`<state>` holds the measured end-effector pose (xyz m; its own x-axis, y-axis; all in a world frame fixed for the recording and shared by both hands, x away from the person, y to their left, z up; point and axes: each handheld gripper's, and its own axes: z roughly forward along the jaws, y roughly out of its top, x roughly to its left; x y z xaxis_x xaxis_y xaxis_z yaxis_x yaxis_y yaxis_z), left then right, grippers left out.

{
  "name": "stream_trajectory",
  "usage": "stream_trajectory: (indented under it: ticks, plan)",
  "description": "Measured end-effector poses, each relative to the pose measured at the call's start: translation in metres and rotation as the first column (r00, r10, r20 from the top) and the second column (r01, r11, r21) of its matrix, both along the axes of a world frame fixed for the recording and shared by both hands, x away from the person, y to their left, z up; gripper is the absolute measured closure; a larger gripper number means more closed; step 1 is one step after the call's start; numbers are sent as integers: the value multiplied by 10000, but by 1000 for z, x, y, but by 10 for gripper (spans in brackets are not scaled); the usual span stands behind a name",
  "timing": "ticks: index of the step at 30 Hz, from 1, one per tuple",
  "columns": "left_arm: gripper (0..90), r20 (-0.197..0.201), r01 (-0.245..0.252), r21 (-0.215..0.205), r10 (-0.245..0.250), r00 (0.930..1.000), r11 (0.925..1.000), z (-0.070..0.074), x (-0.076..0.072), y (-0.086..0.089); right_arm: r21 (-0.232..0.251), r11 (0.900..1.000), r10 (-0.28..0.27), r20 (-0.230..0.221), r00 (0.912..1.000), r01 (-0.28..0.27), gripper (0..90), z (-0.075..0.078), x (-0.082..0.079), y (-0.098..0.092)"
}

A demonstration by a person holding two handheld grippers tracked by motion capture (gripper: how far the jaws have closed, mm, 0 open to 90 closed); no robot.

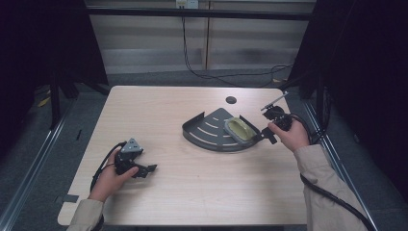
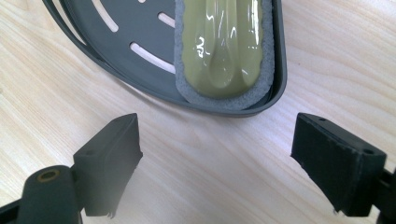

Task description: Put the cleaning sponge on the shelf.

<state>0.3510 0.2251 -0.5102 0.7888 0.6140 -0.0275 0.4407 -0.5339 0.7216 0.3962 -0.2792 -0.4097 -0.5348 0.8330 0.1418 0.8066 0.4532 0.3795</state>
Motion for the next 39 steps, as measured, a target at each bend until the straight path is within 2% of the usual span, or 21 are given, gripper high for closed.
stream_trajectory:
  ticks: [8, 15, 20, 23, 28, 31, 39]
  plan:
    - [107, 24, 13, 40, -13, 10000, 10000, 0, 0, 0, -164, 9999, 56, 92, 9999, -55, 152, 0, -10, -2]
    - [107, 16, 17, 21, -17, 10000, 10000, 0, 0, 0, 9, 9999, 111, 155, 9998, -112, 152, -7, -25, -6]
    - [107, -3, 7, -45, -7, 10000, 10000, 0, 0, 0, -110, 9996, 264, 97, 9996, -263, 152, -12, -33, -8]
    - [107, -10, 2, -52, -2, 10000, 10000, 0, 0, 0, -218, 9991, 374, 79, 9993, -372, 152, -18, -39, -9]
    - [107, -4, 0, -55, 0, 10000, 10000, 0, 0, 0, -63, 9988, 479, 28, 9988, -478, 153, -27, -47, -11]
    - [107, -5, 7, -47, -7, 10000, 10000, 0, 0, 0, -140, 9982, 577, -342, 9977, -582, 153, -39, -56, -15]
    - [107, 10, 9, 9, -9, 10000, 10000, 0, 0, 0, -392, 9975, 564, -580, 9967, -587, 153, -55, -72, -23]
